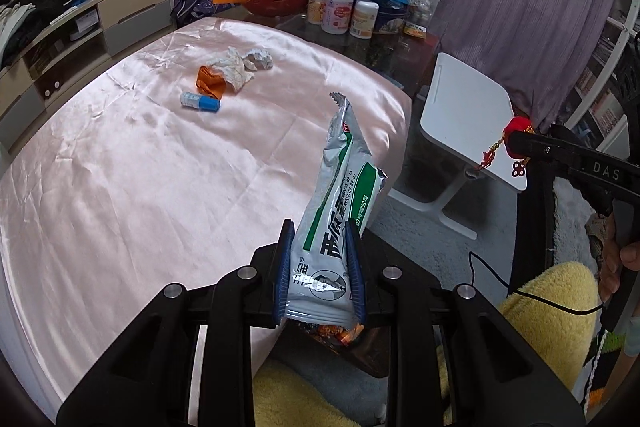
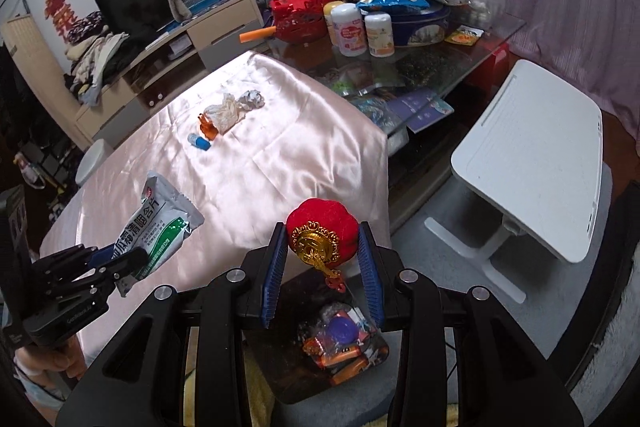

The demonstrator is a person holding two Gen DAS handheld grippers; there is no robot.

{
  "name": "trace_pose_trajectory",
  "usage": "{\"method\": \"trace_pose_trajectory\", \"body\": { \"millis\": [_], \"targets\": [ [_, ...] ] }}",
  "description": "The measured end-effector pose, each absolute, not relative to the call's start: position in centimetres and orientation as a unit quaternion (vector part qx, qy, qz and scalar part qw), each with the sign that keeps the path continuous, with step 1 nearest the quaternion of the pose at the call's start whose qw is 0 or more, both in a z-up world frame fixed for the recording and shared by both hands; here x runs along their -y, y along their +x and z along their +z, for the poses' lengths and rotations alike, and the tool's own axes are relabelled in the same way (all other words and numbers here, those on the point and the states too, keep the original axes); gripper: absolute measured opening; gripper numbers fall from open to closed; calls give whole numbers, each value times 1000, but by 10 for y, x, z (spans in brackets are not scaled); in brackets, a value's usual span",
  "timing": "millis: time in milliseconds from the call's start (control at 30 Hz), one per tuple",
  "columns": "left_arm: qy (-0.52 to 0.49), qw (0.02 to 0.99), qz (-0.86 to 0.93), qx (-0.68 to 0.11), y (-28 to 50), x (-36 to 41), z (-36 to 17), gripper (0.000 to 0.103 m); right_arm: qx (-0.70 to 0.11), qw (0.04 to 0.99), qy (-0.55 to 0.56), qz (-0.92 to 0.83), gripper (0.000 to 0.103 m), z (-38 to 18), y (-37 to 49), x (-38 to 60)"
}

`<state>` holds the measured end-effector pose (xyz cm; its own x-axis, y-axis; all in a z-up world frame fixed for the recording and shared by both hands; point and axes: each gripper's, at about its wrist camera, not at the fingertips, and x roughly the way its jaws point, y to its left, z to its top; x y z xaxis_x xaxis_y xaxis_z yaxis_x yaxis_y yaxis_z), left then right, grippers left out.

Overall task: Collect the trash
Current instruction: 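Carry the packet with the left tool to the bin while the right tool carries the lantern there, then open the left tool dropping the packet into the bin while the right tool drops the lantern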

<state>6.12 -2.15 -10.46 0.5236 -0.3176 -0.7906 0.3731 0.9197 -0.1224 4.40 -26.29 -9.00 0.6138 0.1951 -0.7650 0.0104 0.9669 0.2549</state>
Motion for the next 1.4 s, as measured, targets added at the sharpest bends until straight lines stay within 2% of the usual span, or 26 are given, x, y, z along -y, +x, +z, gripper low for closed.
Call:
{"method": "trace_pose_trajectory", "body": {
  "millis": [400, 733, 1000, 1100, 1167, 1200, 1233, 1300, 1333, 1400],
  "targets": [
    [65, 846, -207, -488, 18, 49, -183, 24, -497, 855, 145, 35, 36, -176, 0, 249],
    [59, 805, -223, -546, 23, 72, -244, 24, -551, 820, 152, 27, 36, -235, 1, 240],
    [64, 790, -226, -567, 34, 79, -258, 24, -568, 806, 161, 41, 37, -246, 17, 234],
    [64, 790, -222, -568, 36, 79, -256, 28, -566, 807, 162, 43, 37, -242, 21, 234],
    [66, 792, -218, -567, 36, 80, -256, 38, -565, 808, 164, 45, 37, -242, 23, 235],
    [66, 793, -217, -566, 36, 79, -255, 40, -564, 808, 165, 45, 39, -241, 24, 235],
    [67, 793, -216, -566, 36, 78, -254, 43, -563, 808, 167, 44, 48, -240, 24, 235],
    [66, 796, -216, -562, 36, 78, -251, 51, -560, 810, 170, 44, 56, -238, 25, 237],
    [66, 798, -215, -560, 36, 77, -249, 56, -557, 811, 172, 44, 57, -236, 25, 239],
    [66, 801, -212, -556, 35, 74, -243, 59, -552, 813, 177, 44, 58, -230, 24, 242]
  ]
}}
